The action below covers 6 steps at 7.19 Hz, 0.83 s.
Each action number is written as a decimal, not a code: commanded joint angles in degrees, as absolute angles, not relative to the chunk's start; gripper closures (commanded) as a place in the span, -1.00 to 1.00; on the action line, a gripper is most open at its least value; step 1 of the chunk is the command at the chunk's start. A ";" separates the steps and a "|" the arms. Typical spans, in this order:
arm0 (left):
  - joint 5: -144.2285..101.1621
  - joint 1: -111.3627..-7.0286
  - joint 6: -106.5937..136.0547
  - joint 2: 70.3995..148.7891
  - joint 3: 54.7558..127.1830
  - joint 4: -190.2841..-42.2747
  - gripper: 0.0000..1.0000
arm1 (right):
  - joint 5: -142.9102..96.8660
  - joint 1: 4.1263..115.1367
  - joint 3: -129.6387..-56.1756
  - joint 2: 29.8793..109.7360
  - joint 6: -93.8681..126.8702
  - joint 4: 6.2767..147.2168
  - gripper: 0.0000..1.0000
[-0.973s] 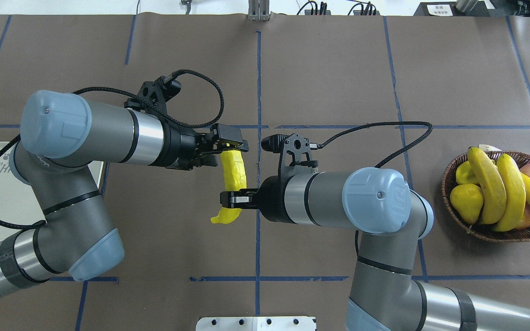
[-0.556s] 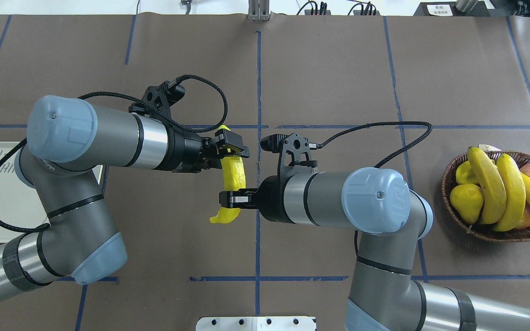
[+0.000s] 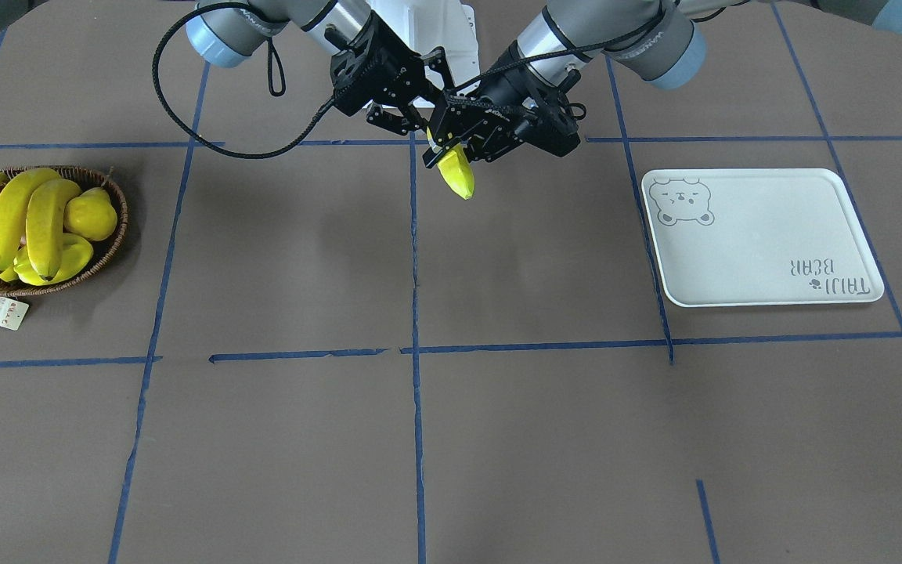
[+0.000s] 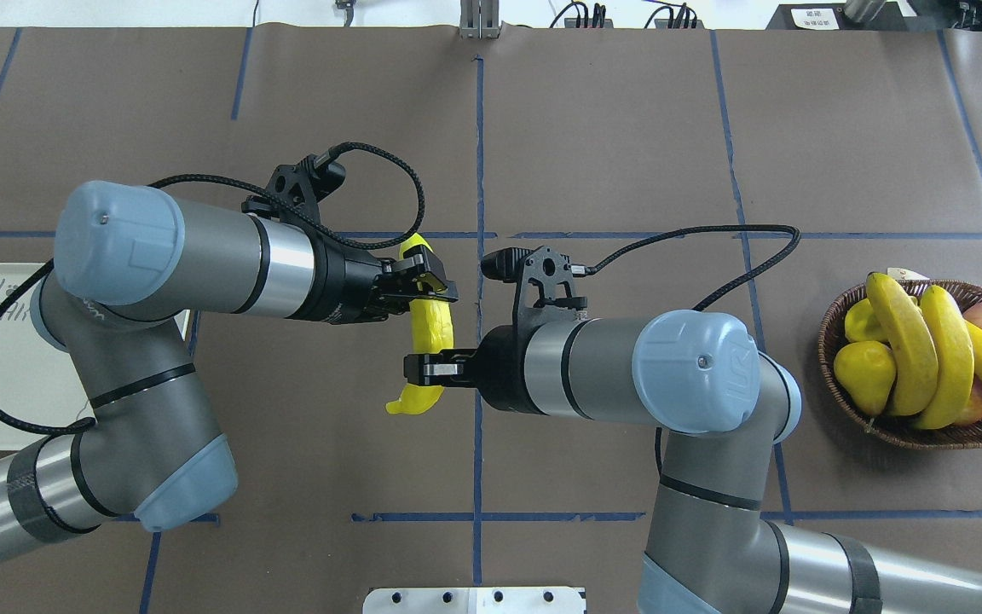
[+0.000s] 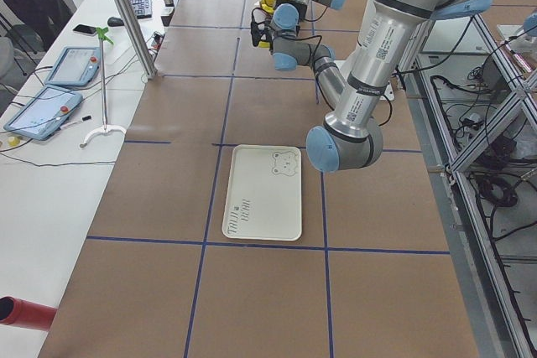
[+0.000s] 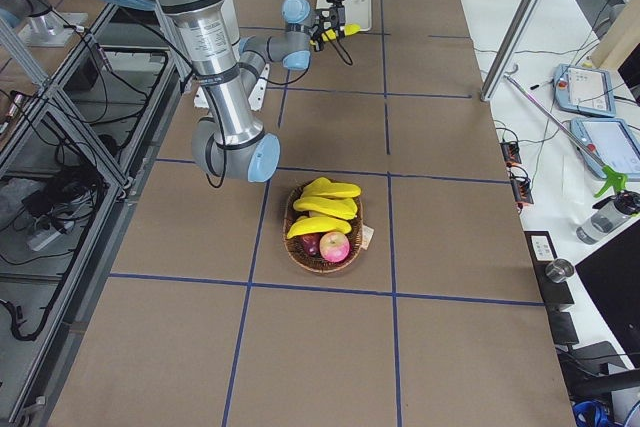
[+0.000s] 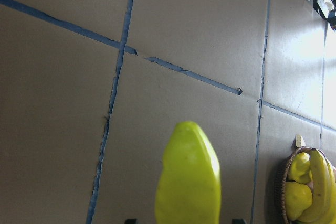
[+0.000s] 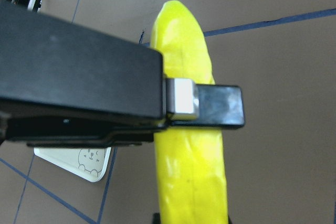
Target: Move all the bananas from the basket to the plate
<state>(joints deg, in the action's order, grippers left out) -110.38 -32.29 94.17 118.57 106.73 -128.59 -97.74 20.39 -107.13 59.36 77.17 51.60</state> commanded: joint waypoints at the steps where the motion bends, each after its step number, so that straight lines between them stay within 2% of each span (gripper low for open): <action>1: -110.39 -32.26 93.96 118.13 106.52 -128.58 1.00 | -97.73 20.39 -107.05 59.33 77.60 51.68 -0.33; 2: -110.39 -32.34 93.87 117.95 106.52 -128.58 1.00 | -97.65 20.22 -107.05 59.41 78.48 51.59 -0.99; 6: -110.22 -32.78 93.60 116.73 106.61 -128.15 1.00 | -99.57 21.70 -108.62 60.20 78.40 52.38 -0.99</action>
<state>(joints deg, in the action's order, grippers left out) -110.35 -32.53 93.67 117.47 106.55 -128.44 -98.44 20.95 -107.79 59.71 78.43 51.93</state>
